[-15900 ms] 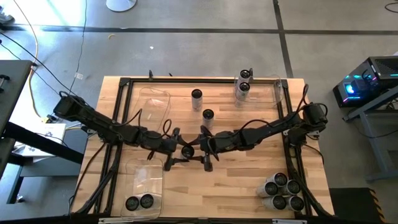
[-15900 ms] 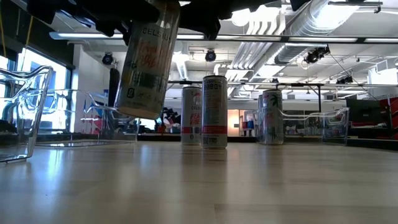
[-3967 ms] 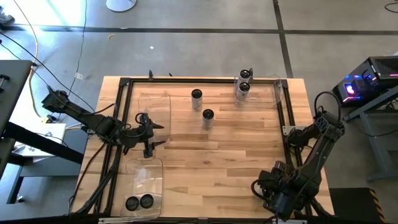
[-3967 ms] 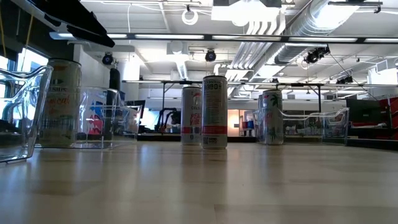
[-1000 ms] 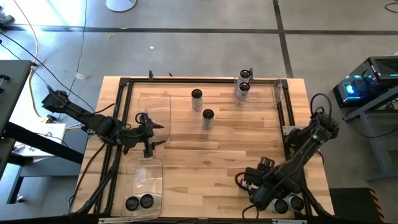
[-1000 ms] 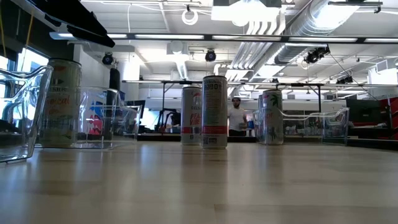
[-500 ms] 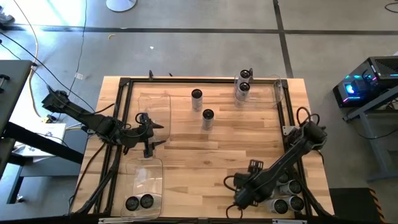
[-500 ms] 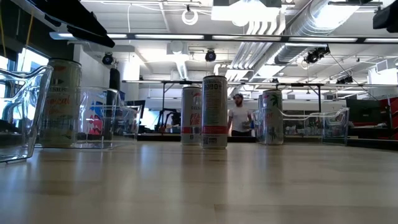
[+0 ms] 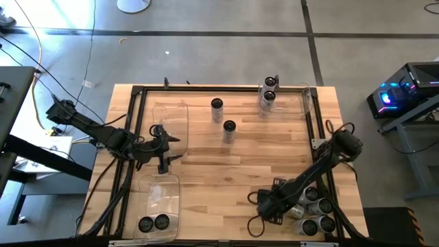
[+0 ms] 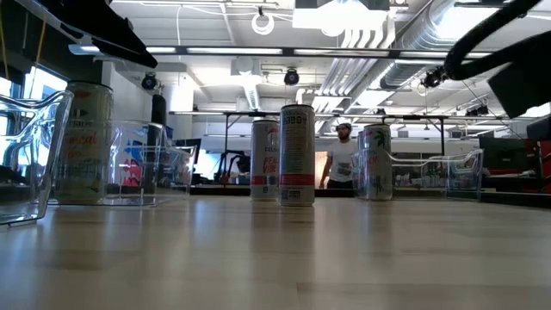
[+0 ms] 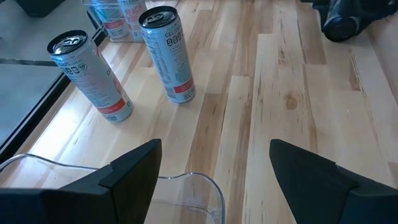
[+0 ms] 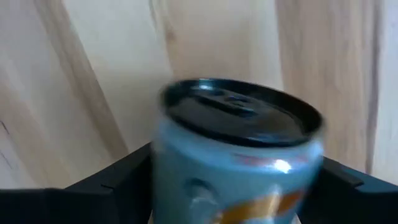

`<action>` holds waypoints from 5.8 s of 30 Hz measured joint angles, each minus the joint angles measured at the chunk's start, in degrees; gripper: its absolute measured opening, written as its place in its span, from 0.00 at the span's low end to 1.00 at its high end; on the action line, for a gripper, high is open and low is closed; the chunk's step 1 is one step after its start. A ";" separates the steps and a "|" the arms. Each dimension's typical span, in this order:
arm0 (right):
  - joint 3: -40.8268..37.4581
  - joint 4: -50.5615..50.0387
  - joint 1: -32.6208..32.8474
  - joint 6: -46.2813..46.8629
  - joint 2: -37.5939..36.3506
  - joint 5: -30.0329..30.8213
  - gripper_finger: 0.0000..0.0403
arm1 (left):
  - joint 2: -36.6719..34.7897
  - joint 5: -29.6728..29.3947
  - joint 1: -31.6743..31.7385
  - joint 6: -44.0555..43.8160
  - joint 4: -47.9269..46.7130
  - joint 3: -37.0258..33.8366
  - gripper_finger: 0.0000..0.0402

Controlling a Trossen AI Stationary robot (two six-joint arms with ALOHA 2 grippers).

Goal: Sort soda cans
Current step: Put the white yellow soda can into the top left transparent bin

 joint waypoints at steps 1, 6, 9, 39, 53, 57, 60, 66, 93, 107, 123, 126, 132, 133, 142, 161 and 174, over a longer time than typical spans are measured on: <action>-0.86 0.76 -0.29 -0.81 -0.11 -0.13 0.73 | -0.03 0.01 0.00 0.01 -0.01 0.00 0.73; -1.73 1.23 -1.41 -3.03 -0.07 3.62 0.66 | -0.03 -0.02 0.00 -0.31 0.45 0.02 0.73; -1.73 3.37 -3.23 -6.31 0.01 11.33 0.58 | -0.04 -0.02 0.00 -0.97 0.71 0.02 0.73; -30.40 129.63 -22.22 -53.81 4.01 31.72 0.58 | 0.07 -5.66 0.07 -1.96 3.27 0.02 0.73; -26.37 135.31 -23.64 -53.17 12.31 27.03 0.58 | 4.55 -2.46 0.02 -3.34 12.49 0.02 0.73; -26.37 135.33 -22.92 -53.65 12.30 26.48 0.58 | 9.04 -1.47 0.00 -3.42 15.00 0.02 0.73; -26.37 134.79 -22.49 -53.71 12.25 26.47 0.58 | 12.10 -1.45 0.00 -3.44 16.69 0.02 0.73; -26.39 134.07 -21.92 -53.74 12.25 26.49 0.58 | 16.63 -1.38 0.00 -7.28 21.10 0.02 0.73; -26.35 129.54 -18.43 -54.66 12.15 32.04 0.66 | 19.67 -1.17 1.56 -5.36 29.68 0.02 0.73; -26.41 129.28 -18.43 -55.17 12.30 32.00 0.69 | 25.80 6.22 3.28 1.75 36.18 0.02 0.73; -26.42 135.15 -18.32 -56.17 12.26 33.37 0.69 | 31.93 7.69 3.23 10.68 50.74 0.02 0.73; -26.35 135.18 -18.21 -56.13 11.29 33.37 0.69 | 31.93 7.69 3.23 10.68 50.71 0.02 0.73; -26.35 135.14 -16.12 -60.21 6.59 33.15 0.69 | 31.93 7.69 3.20 10.66 50.65 0.02 0.73; -26.35 135.10 -15.57 -61.54 5.46 33.14 0.69 | 31.93 7.66 3.08 10.62 50.69 0.02 0.73; -29.81 119.71 -7.60 -70.34 -11.14 41.66 0.69 | 31.95 7.65 2.21 10.61 53.83 0.02 0.73; -33.10 67.38 -12.60 -26.02 -20.62 44.60 0.69 | 48.60 8.80 5.81 14.31 44.28 16.10 0.73; -33.03 69.45 -13.96 -23.71 -17.66 34.87 0.69 | 47.93 3.62 6.80 13.11 41.90 16.15 0.73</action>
